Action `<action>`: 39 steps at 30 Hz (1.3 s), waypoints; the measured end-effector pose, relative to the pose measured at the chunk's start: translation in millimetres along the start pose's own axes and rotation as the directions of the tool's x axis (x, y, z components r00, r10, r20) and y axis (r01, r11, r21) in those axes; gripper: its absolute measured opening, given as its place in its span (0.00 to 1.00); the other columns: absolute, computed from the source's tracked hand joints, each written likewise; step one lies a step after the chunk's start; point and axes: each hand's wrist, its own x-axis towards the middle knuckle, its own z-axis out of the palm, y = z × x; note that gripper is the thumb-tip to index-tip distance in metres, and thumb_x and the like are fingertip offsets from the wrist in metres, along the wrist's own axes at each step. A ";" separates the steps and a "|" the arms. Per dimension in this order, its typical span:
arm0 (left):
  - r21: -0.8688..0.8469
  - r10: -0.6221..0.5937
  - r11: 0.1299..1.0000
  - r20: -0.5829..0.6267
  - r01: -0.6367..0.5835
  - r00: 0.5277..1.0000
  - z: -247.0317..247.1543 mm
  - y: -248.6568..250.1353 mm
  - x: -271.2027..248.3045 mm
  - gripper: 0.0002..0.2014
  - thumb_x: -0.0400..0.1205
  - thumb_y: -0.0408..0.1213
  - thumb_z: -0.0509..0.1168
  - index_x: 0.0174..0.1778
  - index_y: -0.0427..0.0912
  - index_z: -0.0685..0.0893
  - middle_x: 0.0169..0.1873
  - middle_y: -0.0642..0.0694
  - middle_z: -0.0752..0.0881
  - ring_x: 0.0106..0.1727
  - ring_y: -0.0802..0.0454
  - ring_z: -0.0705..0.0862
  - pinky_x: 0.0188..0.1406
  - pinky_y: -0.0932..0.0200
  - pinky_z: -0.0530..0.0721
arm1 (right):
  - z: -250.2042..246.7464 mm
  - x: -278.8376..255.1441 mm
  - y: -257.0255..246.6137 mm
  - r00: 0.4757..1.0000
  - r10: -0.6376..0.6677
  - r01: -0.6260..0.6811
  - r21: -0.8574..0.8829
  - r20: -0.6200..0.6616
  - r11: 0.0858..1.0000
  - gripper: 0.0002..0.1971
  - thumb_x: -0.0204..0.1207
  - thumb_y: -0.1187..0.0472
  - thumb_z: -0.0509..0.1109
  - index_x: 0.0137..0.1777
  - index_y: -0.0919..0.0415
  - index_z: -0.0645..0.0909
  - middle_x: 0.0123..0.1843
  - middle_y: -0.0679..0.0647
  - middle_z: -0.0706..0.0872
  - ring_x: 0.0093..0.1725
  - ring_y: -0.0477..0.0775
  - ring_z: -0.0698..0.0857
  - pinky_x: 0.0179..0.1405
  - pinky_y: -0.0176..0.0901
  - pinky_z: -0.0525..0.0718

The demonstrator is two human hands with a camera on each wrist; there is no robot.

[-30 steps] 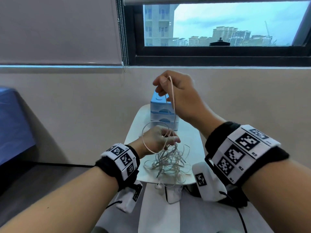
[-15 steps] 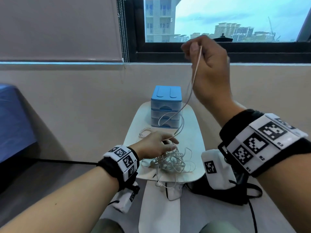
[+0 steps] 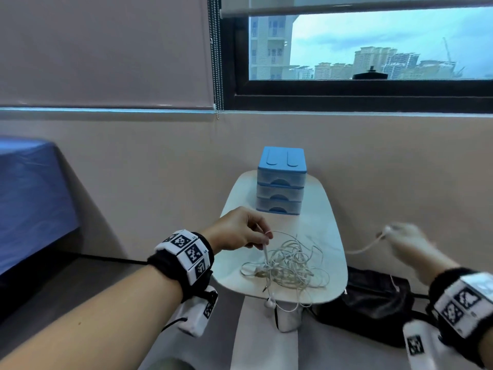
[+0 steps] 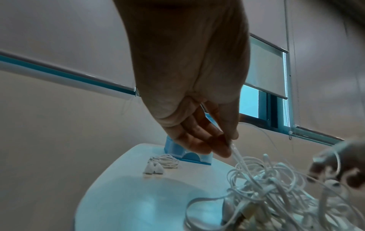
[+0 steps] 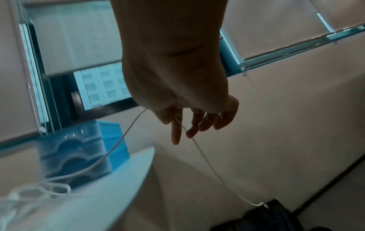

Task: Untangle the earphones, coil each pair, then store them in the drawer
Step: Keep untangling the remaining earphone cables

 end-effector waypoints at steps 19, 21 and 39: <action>-0.067 0.225 0.969 -0.172 -0.239 0.959 26.4 35.4 5.9 0.06 0.87 0.37 0.70 0.56 0.42 0.80 0.36 0.43 0.89 0.38 0.43 0.92 0.46 0.43 0.94 | 26.3 -100.7 -140.8 0.791 -0.542 0.527 0.135 0.283 0.839 0.07 0.78 0.59 0.74 0.54 0.51 0.85 0.39 0.53 0.88 0.35 0.51 0.84 0.35 0.43 0.81; -0.083 0.192 0.976 -0.086 -0.199 0.978 29.8 27.8 3.7 0.05 0.90 0.41 0.65 0.56 0.44 0.77 0.38 0.42 0.90 0.41 0.40 0.92 0.49 0.38 0.91 | 26.6 -100.6 -140.0 0.797 -0.552 0.557 0.055 0.245 0.828 0.02 0.78 0.55 0.76 0.46 0.52 0.87 0.35 0.49 0.83 0.32 0.46 0.77 0.30 0.38 0.73; 0.248 0.178 0.945 0.158 -0.213 0.971 36.0 -3.5 -11.8 0.24 0.78 0.28 0.74 0.63 0.55 0.76 0.49 0.50 0.89 0.51 0.57 0.89 0.54 0.55 0.88 | 37.2 -70.4 -104.2 0.858 -0.471 0.443 0.167 0.204 0.881 0.05 0.79 0.64 0.78 0.43 0.54 0.92 0.41 0.48 0.92 0.44 0.47 0.88 0.34 0.30 0.77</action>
